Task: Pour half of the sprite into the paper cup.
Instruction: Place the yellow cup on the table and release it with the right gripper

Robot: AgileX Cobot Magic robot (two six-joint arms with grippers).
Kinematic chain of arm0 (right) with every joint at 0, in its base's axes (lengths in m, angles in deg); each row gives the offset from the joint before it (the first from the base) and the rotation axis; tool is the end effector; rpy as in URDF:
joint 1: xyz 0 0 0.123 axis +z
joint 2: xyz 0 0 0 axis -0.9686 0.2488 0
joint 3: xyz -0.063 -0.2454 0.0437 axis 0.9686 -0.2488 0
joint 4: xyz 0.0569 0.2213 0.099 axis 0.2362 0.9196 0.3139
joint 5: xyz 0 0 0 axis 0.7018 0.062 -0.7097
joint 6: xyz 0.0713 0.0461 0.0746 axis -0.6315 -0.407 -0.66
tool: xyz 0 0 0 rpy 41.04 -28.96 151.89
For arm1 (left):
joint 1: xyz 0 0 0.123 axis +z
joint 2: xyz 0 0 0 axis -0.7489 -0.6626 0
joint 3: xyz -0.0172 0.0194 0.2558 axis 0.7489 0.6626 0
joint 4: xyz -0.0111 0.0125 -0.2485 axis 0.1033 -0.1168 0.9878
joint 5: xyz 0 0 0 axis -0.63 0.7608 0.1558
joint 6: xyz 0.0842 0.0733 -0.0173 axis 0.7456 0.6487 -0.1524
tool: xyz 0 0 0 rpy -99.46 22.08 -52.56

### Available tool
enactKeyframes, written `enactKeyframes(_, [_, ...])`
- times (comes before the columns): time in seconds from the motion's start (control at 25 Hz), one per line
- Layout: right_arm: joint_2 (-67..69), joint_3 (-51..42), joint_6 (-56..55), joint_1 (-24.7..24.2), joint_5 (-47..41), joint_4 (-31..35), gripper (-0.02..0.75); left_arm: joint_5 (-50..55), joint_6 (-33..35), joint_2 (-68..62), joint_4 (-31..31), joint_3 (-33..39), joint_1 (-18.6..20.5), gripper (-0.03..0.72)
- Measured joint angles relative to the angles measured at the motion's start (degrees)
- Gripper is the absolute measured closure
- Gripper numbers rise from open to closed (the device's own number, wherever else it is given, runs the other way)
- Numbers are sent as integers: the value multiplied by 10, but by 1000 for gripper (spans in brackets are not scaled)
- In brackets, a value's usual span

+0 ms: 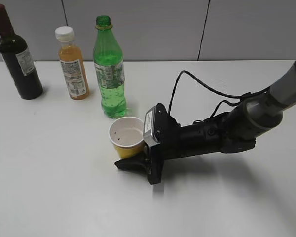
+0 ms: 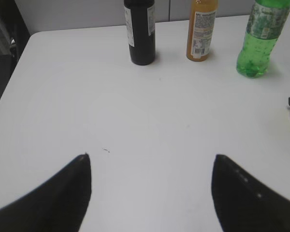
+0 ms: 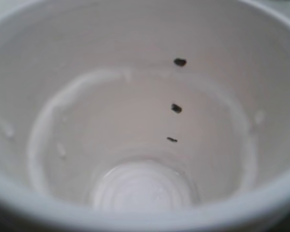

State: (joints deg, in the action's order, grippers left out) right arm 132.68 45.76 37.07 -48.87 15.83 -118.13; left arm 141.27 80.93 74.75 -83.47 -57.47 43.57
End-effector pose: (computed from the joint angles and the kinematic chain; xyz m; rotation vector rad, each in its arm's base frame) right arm 0.2874 0.2462 0.0145 -1.4277 1.5279 0.9751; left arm 0.0416 -0.0116 0.2695 0.1648 2.0274 -0.1055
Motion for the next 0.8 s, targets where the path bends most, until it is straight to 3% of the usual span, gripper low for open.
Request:
enactKeyframes(0.2, [2,5,-7,0,-5,-19,293,0,0,0,0,0,0,99])
enactKeyframes(0.36, [4,5,-8,0,-9,2,293,0,0,0,0,0,0,99])
enactKeyframes(0.44, [4,5,-8,0,-12,20,264,0,0,0,0,0,0,99])
enactKeyframes(0.6, [4,5,-8,0,-14,33,130,0,0,0,0,0,0,99])
enactKeyframes(0.8, [4,4,-8,-4,-14,28,87,0,0,0,0,0,0,99])
